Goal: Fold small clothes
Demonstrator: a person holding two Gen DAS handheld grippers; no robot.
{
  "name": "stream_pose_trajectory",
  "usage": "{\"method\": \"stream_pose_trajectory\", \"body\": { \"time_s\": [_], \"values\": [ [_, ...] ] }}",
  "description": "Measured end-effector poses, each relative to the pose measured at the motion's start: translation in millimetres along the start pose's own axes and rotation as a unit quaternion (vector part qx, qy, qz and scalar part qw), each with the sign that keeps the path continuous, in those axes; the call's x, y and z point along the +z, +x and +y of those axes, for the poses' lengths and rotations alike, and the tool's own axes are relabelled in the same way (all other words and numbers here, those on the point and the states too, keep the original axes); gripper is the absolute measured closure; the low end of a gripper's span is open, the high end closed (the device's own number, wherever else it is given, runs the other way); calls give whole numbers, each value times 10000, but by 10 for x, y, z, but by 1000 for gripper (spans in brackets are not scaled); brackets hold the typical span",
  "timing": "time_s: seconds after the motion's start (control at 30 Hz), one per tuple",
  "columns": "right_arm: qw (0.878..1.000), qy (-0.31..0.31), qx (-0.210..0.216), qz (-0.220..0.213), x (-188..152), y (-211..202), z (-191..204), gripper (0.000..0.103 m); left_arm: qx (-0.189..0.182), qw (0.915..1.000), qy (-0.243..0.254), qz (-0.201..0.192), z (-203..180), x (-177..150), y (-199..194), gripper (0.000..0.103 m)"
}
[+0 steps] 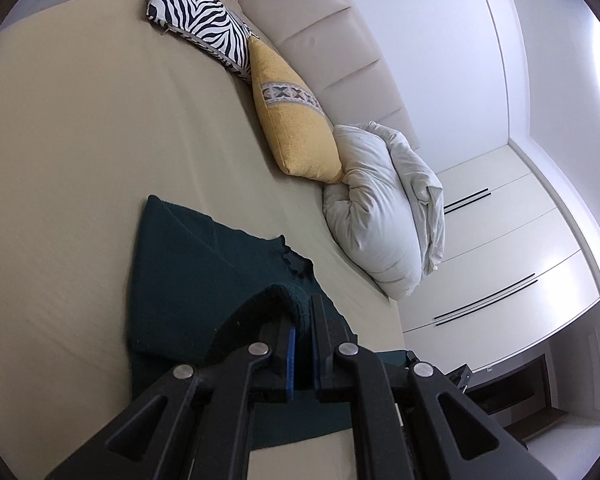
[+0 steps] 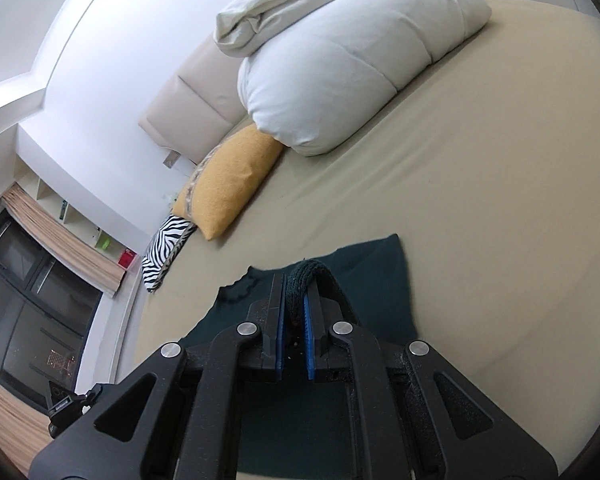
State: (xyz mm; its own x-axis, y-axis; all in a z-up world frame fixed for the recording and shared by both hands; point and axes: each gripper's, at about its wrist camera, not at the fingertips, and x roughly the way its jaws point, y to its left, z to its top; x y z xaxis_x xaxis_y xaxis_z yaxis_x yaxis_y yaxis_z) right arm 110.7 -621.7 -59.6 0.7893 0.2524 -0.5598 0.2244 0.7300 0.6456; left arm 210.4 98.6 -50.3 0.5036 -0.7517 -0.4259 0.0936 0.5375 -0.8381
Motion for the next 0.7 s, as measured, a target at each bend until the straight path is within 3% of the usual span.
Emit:
{"method": "stream_pose_trajectory", "body": {
  "time_s": [0.47,0.53,0.6,0.67,0.7],
  "values": [
    [9966,120,-624,519,423,1667,-261,94,847,9962,-202,75,608,650,1118,96],
    [9927,207,-874,805,424,1906,-382,92,1011,9943,-291,201,728,639,1229,86],
    [9921,242,-771,960,425,2044,-437,85,1030,9941,-300,153,773,600,1180,71],
    [9941,203,-664,832,420,2020,-441,72,1016,9944,-294,29,766,571,1046,51],
    [9948,147,-702,717,403,1961,-429,65,1049,9940,-301,-52,761,567,977,46]
  ]
}}
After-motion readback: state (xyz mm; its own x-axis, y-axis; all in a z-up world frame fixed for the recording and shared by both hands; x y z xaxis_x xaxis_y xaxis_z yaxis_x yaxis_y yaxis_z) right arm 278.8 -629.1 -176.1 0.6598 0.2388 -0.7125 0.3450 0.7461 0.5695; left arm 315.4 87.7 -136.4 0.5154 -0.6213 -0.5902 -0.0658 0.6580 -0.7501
